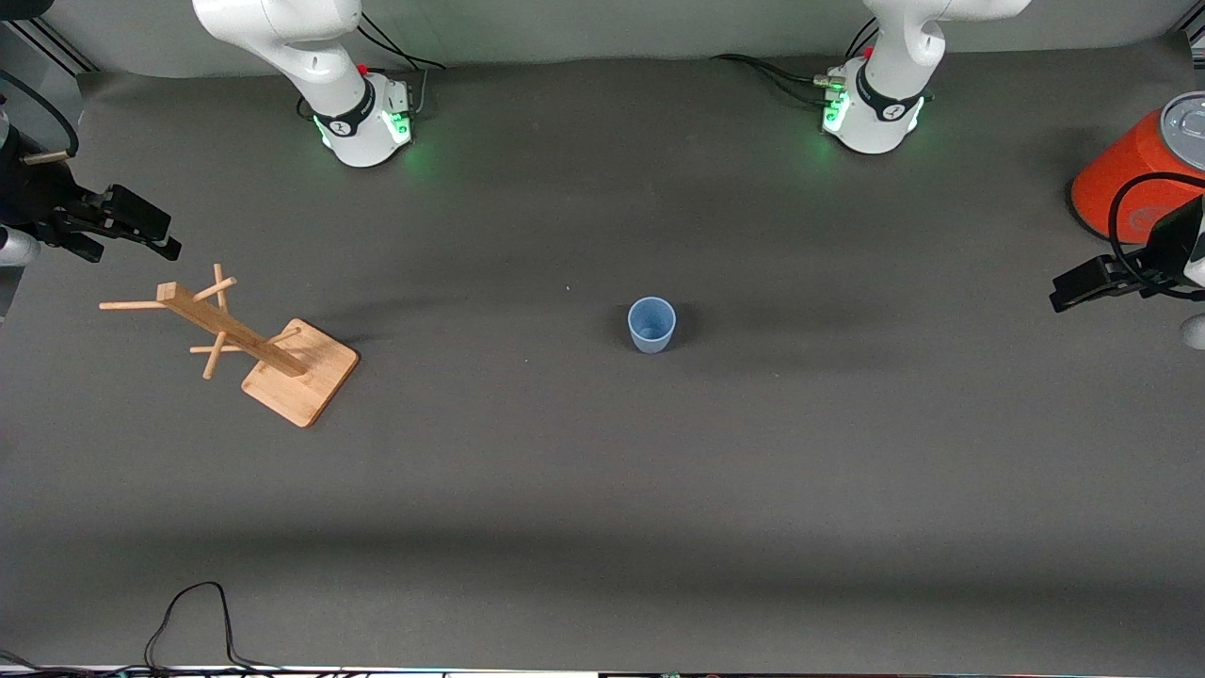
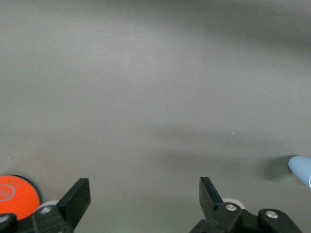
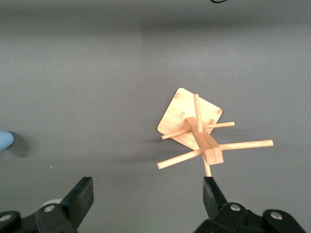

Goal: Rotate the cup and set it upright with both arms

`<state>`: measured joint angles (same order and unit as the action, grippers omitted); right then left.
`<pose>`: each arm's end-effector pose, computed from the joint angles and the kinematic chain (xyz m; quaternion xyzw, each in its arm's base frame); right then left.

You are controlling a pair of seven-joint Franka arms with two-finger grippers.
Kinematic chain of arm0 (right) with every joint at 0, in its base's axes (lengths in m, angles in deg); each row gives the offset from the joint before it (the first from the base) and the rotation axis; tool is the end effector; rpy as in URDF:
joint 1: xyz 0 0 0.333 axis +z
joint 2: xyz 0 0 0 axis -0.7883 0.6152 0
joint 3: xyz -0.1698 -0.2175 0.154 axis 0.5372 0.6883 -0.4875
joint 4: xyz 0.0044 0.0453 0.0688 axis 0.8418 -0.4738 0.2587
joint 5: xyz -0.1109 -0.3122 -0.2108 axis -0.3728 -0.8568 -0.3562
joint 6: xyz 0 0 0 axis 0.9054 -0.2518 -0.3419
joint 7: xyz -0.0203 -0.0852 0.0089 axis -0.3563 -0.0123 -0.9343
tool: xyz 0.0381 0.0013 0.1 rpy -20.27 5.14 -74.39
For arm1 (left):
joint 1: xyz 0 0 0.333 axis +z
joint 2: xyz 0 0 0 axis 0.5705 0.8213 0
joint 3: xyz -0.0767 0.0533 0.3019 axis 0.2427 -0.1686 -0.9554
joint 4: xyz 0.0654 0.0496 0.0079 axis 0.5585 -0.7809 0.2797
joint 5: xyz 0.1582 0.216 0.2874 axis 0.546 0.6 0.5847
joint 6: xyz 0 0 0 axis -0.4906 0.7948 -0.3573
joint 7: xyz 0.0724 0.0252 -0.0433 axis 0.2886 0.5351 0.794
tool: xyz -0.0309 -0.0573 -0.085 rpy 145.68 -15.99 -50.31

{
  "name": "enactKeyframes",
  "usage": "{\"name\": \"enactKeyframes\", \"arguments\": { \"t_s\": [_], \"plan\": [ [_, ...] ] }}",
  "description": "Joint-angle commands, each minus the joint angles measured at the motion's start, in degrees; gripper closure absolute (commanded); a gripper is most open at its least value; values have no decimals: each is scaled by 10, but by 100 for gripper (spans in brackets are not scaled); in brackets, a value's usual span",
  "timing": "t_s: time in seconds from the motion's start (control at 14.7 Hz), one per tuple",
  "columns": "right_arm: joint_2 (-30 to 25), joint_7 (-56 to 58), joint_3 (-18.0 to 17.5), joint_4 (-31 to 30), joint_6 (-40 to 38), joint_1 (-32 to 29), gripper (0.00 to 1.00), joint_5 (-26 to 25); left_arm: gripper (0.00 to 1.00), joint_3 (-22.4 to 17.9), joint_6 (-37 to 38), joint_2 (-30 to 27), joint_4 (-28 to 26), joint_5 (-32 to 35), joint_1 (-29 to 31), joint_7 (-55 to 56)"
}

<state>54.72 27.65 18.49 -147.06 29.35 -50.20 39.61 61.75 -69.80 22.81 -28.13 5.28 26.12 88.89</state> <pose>0.5223 0.0084 0.6411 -0.9994 0.0240 -0.0160 0.0198 0.5822 0.0016 0.5986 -0.9969 -0.0757 0.0224 0.0034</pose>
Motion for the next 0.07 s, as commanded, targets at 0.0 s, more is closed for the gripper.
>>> {"name": "enactKeyframes", "arguments": {
  "t_s": [0.0],
  "plan": [
    [7, 18, -3, 16, -13, -8, 0, 0, 0, -5, 5, -14, -12, -10, -5, -10]
  ]
}}
